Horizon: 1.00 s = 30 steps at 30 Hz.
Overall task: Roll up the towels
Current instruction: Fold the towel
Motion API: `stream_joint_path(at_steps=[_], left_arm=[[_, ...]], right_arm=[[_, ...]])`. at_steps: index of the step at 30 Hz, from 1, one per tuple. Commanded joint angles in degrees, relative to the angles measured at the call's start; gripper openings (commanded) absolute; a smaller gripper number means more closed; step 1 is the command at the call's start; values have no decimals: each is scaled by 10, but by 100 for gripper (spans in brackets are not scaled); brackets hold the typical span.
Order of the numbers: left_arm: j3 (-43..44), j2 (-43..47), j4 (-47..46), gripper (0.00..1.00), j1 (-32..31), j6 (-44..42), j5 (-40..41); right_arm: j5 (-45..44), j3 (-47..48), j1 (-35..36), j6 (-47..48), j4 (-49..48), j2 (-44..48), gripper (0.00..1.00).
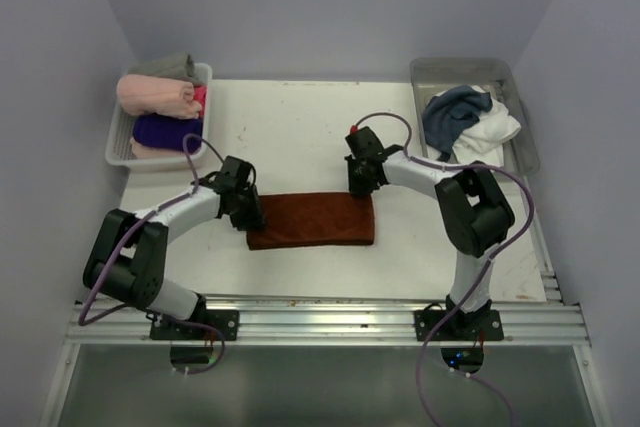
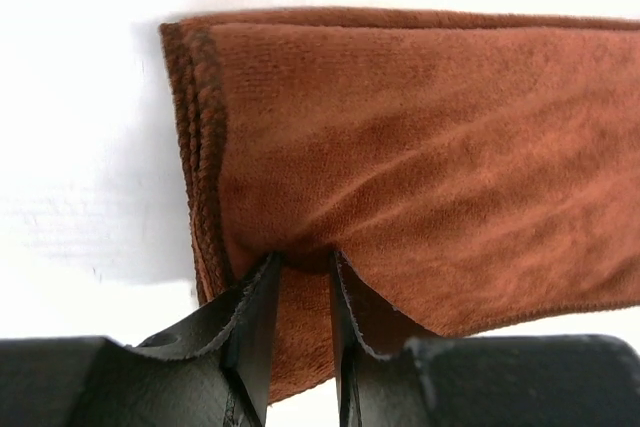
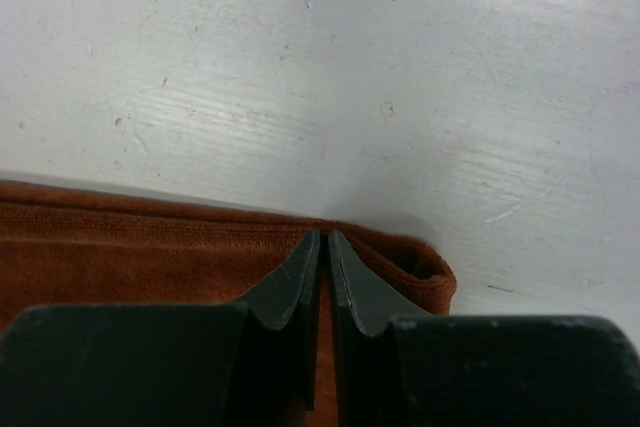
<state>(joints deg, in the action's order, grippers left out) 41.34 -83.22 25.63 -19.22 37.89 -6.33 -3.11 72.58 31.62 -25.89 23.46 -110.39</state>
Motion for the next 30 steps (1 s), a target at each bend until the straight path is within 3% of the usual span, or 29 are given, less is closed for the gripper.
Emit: stream_joint_path(at_steps=[1, 7, 11, 17, 23, 30], left_arm=[[48, -48, 4, 31, 0, -40, 53], [191, -166, 1, 31, 0, -69, 61], [290, -249, -1, 30, -1, -91, 61], [462, -331, 50, 31, -31, -126, 96], [460, -260, 42, 35, -56, -110, 131], [386, -190, 38, 36, -56, -86, 141]], right_arm=[[-51, -44, -15, -2, 4, 24, 11], [-53, -165, -15, -43, -17, 108, 11], [1, -281, -7, -86, -39, 181, 9], [4, -293, 77, -126, 6, 287, 10], [-86, -235, 77, -109, 53, 352, 18], [-50, -196, 77, -77, 37, 282, 13]])
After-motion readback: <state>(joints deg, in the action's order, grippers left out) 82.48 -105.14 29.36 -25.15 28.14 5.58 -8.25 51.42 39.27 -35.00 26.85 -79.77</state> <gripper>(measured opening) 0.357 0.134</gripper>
